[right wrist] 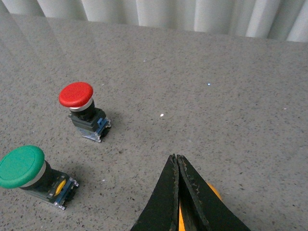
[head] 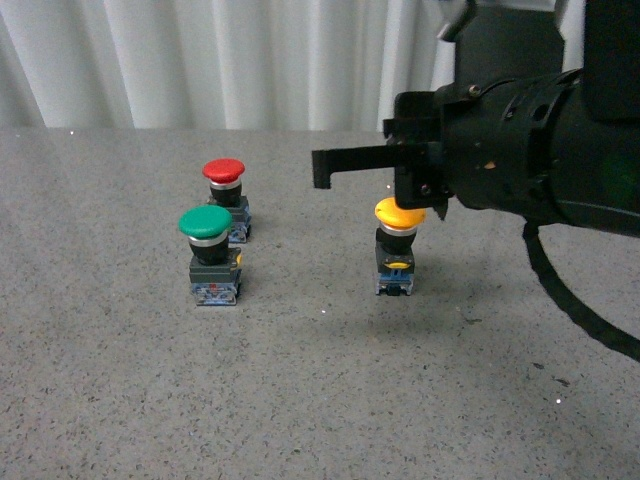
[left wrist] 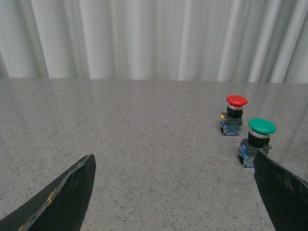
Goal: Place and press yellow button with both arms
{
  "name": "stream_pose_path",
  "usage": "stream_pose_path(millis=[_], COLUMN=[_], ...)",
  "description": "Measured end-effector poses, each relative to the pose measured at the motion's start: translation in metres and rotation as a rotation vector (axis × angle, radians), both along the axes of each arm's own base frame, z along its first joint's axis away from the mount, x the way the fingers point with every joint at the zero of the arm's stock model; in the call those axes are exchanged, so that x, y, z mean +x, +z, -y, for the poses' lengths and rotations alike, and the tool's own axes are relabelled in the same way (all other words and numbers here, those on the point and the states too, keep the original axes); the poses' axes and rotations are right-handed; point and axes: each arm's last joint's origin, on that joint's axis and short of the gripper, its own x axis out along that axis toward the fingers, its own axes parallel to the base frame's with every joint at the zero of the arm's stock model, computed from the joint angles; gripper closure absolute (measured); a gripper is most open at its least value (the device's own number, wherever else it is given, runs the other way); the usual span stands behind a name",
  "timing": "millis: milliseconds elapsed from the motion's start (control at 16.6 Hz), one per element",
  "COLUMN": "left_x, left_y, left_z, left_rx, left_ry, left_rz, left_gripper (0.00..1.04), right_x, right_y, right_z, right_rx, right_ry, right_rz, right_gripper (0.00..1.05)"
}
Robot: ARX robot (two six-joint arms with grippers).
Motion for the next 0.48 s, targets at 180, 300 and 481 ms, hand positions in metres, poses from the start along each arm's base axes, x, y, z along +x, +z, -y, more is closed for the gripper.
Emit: stream_pose_path(millis=[180,300,481], left_x=[0.0,0.0,0.0], left_y=[0.0,0.0,0.0], left_z=[0.0,0.0,0.0], left_rx=[0.0,0.0,0.0], left_ry=[0.0,0.0,0.0], left_rz=[0.0,0.0,0.0], left_gripper=[0.07,0.07,0.07], right_x=[0.007,0.011,0.014], right_y=[-0.01,-0.015,-0.021], right_z=[-0.005,-0.003,0.0], right_rx=[-0.02,-0.029,-0.034], right_ry=[-0.01,-0.025,-0.037], right_rz=[-0.028,-0.04,-0.05], right_gripper=[1.03,1.03,1.03])
